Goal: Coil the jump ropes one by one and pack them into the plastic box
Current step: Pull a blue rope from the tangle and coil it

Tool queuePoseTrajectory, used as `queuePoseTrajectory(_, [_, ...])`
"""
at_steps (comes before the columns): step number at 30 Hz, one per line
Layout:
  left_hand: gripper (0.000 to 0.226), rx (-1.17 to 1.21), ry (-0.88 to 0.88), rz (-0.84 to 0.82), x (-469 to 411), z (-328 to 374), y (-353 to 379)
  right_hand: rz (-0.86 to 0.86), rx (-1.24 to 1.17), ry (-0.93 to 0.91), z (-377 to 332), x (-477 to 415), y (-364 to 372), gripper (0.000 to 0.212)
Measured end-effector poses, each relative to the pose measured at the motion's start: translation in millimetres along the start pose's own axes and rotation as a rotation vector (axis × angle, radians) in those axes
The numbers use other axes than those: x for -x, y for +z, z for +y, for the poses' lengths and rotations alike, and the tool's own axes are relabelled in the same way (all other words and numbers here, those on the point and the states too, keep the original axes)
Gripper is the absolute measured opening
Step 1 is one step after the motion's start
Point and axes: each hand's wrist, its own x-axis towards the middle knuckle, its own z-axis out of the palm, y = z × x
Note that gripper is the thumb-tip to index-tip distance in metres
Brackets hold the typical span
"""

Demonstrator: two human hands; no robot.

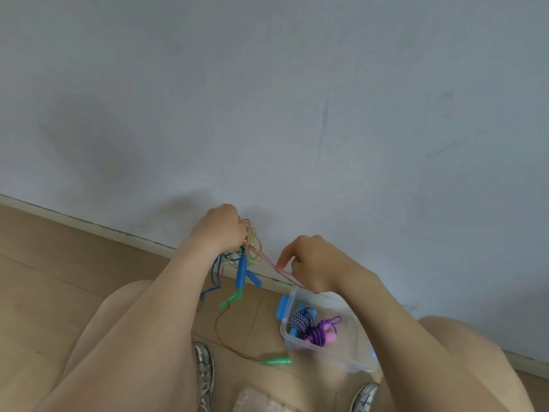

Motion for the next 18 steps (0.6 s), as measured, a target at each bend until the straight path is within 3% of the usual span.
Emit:
queuePoseTrajectory(4, [0.036, 0.019, 0.012, 0.006, 4, 3, -3, 0.015, 0.119, 0.025, 2, -5, 8, 0.038])
queuePoseTrajectory(8, [0.036, 0.053, 0.02, 0.006, 6, 6, -5, -0.042, 0.142, 0.051, 5, -2, 10, 0.055])
queuePoseTrajectory(12, [0.038, 0.082, 0.036, -0.012, 5, 5, -9, -0.026, -0.017, -0.039, 10, -7, 5, 0.03])
queuePoseTrajectory(15, [0.034, 0.049, 0.025, -0.035, 2, 0, -10, 0.198, -0.22, -0.05, 7, -11, 3, 0.037])
queuePoseTrajectory(18, [0.034, 0.003, 0.028, -0.062, 4, -1, -9, 0.695, -0.086, 0.004, 5, -15, 6, 0.04])
